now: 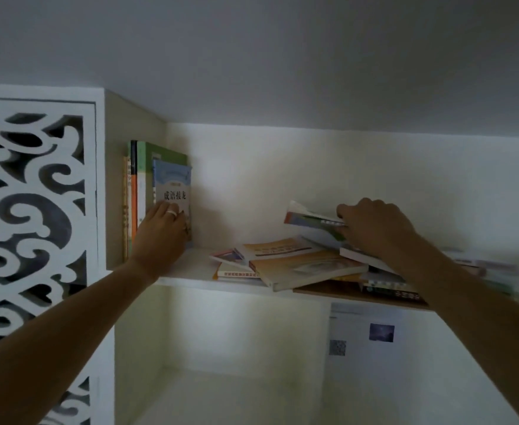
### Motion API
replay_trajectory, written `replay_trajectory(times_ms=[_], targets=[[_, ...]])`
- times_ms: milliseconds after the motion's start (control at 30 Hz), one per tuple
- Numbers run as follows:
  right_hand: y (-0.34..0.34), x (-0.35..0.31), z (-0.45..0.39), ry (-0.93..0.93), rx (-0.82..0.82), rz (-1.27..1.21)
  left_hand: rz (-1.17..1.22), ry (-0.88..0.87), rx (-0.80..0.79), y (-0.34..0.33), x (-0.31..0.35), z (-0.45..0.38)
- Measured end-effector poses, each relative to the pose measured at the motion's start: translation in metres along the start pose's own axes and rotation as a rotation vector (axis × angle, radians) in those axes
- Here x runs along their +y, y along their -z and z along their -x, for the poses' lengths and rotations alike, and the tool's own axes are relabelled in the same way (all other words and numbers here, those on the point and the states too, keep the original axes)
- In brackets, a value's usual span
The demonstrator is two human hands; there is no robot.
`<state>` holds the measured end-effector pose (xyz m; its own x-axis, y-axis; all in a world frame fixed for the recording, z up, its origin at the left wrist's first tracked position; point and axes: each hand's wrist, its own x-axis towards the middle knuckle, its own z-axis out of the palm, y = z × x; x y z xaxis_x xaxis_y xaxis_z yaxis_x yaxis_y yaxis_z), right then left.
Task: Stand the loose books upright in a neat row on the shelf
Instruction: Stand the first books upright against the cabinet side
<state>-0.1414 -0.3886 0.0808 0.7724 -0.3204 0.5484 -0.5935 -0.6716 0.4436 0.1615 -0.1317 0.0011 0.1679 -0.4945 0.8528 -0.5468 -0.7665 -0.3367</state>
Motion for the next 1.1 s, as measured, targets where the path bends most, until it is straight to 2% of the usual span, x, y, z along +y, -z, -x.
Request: replay_trajectory(times_ms=[133, 233, 333, 467, 533, 633, 700, 733, 833, 933, 1033, 1100], targets=[[0.001, 0.007, -0.004, 0.011, -0.097, 0.063, 0.059, 0.054, 0.044, -0.001, 0.002, -0.002], [0.012, -0.004, -0.015, -0.014, 0.080, -0.032, 0.183, 0.088, 0.071, 0.001, 0.005, -0.001], [0.033, -0.039, -0.035, -0.154, 0.381, -0.520, 0.354, 0.120, 0.135, 0.005, 0.003, 0.001], [0.063, -0.113, -0.077, -0.317, 0.459, -1.164, 0.555, 0.134, 0.179, 0.007, 0.003, -0.001], [0.069, -0.157, -0.089, -0.370, 0.511, -1.306, 0.779, 0.190, 0.200, 0.012, 0.004, -0.001], [0.069, -0.207, -0.094, -0.423, 0.582, -1.314, 1.304, 0.411, 0.236, 0.019, 0.011, 0.005], [0.062, -0.218, -0.098, -0.494, 0.613, -1.272, 1.431, 0.422, 0.252, 0.012, 0.012, 0.004], [0.060, -0.219, -0.100, -0.530, 0.629, -1.235, 1.373, 0.400, 0.239, 0.009, 0.010, 0.002], [0.059, -0.214, -0.103, -0.611, 0.685, -1.147, 0.823, 0.311, 0.224, -0.013, -0.004, -0.008], [0.060, -0.216, -0.105, -0.608, 0.651, -1.228, 0.808, 0.279, 0.263, -0.016, -0.005, -0.006], [0.054, -0.235, -0.101, -0.523, 0.404, -1.444, 0.911, 0.292, 0.291, -0.011, 0.003, -0.004], [0.048, -0.254, -0.096, -0.345, 0.238, -1.593, 1.010, 0.285, 0.290, -0.006, 0.008, -0.004]])
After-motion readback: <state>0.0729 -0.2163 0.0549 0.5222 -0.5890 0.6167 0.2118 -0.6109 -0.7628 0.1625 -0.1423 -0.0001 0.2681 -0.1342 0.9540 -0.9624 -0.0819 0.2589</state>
